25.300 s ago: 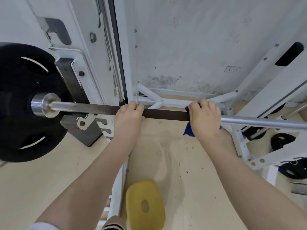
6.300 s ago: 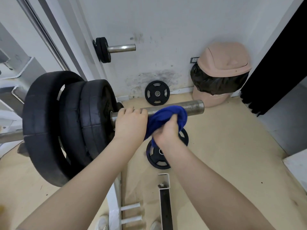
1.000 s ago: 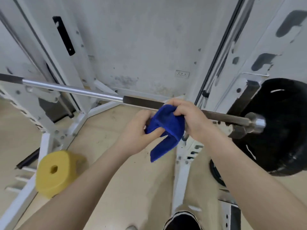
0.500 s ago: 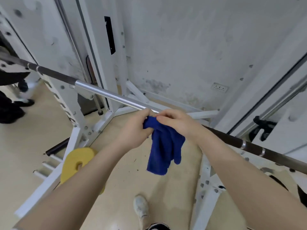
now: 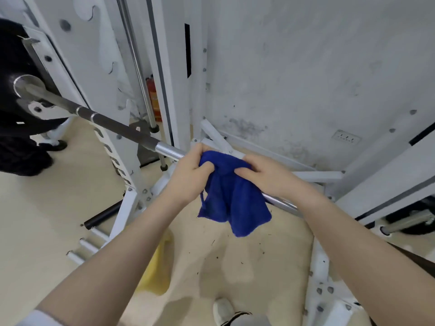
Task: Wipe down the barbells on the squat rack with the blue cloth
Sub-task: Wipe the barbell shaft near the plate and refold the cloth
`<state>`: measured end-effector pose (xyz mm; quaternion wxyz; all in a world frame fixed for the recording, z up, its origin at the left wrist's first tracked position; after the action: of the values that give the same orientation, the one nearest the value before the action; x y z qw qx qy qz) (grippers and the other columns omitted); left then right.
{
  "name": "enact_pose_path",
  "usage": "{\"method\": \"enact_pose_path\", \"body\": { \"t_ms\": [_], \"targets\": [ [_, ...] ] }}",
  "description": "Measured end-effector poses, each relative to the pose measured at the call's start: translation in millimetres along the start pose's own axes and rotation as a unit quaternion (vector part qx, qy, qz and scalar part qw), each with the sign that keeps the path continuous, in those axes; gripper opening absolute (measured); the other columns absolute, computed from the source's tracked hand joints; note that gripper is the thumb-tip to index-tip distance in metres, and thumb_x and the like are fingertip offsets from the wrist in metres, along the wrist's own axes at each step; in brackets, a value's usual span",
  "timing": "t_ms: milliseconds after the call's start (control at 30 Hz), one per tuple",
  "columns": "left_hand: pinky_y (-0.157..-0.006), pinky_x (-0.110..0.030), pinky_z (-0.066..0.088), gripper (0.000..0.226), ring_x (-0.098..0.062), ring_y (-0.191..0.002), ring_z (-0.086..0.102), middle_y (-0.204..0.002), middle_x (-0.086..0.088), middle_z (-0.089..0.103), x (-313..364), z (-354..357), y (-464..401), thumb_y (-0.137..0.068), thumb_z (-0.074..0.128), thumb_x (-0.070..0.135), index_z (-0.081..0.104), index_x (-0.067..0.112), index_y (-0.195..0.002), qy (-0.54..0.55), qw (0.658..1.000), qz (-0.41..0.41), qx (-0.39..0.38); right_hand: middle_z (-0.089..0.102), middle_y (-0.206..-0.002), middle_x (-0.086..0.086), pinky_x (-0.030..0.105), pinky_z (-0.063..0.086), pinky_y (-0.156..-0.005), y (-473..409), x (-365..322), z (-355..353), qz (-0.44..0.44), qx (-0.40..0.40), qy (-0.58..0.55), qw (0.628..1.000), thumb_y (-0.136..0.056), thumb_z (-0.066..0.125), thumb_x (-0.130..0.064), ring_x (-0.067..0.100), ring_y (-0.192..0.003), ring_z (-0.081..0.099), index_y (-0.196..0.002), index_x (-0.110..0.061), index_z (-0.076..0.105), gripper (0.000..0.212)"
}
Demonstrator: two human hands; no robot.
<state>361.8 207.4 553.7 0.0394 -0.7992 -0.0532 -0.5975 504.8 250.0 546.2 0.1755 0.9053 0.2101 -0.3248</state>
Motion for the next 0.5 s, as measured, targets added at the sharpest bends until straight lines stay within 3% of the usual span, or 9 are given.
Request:
{"method": "enact_pose_path", "body": {
  "t_ms": [100,167,233,300,400,500],
  "targets": [
    [-0.054,-0.027,0.036,0.020,-0.013,-0.059,0.046,-0.066,0.007,0.051,-23,-43,-16,-0.084,0.044,0.008,0.046,0.026,-0.074,0.028,0.999,-0.021,-0.040,0.061,-0.079,0.006,0.030,0.042,-0.067,-21,-27,11,0.022,0.072,-0.049,0.996,-0.093,0.049,-0.035,0.018,-0.072,0.056,-0.085,-0.008,0.056,0.029],
    [-0.055,-0.028,0.039,0.016,-0.013,-0.061,0.049,-0.067,0.008,0.054,-34,-70,-25,-0.078,0.048,0.013,0.047,0.029,-0.076,0.006,0.996,-0.010,-0.087,0.065,-0.080,0.006,0.033,0.046,-0.068,-32,-48,24,0.054,0.100,-0.102,0.988,-0.090,0.054,-0.038,0.020,-0.073,0.061,-0.089,-0.008,0.060,0.031],
    [-0.057,-0.029,0.042,0.018,-0.013,-0.063,0.053,-0.072,0.007,0.058,-47,-101,-32,-0.074,0.049,0.012,0.049,0.028,-0.081,-0.021,0.992,0.001,-0.124,0.069,-0.073,-0.001,0.027,0.049,-0.061,-40,-59,44,0.111,0.081,-0.163,0.977,-0.087,0.059,-0.040,0.016,-0.068,0.064,-0.078,-0.021,0.067,0.022],
    [-0.060,-0.031,0.044,0.021,-0.015,-0.062,0.053,-0.078,0.002,0.059,-59,-129,-44,-0.076,0.050,0.005,0.051,0.023,-0.085,-0.031,0.989,0.009,-0.141,0.071,-0.069,-0.006,0.024,0.048,-0.059,-46,-72,68,0.143,0.009,-0.231,0.962,-0.087,0.062,-0.035,0.012,-0.066,0.066,-0.067,-0.029,0.071,0.022],
    [-0.063,-0.038,0.047,0.021,-0.017,-0.066,0.054,-0.078,0.000,0.057,-73,-162,-59,-0.079,0.051,-0.001,0.053,0.019,-0.086,-0.075,0.989,0.016,-0.126,0.072,-0.096,0.005,0.029,0.052,-0.073,-56,-88,94,0.112,-0.040,-0.402,0.908,-0.083,0.063,-0.014,0.020,-0.089,0.067,-0.094,-0.022,0.072,0.016],
    [-0.068,-0.035,0.047,0.011,-0.018,-0.075,0.057,-0.084,-0.001,0.062,-77,-185,-72,-0.083,0.059,0.012,0.054,0.019,-0.090,-0.103,0.990,0.039,-0.093,0.065,-0.110,0.012,0.031,0.053,-0.081,-69,-99,101,0.078,0.032,-0.561,0.823,-0.077,0.054,-0.009,0.025,-0.103,0.063,-0.120,-0.003,0.057,0.043]
  ]
}}
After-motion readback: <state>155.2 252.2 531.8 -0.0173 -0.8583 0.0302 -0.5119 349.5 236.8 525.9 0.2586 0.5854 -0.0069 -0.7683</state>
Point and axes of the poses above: each hand's wrist, its own y-axis away from the middle knuckle, its own z-axis out of the palm, x = y × z, the point moved 8 cm from there along -y, towards the middle knuckle
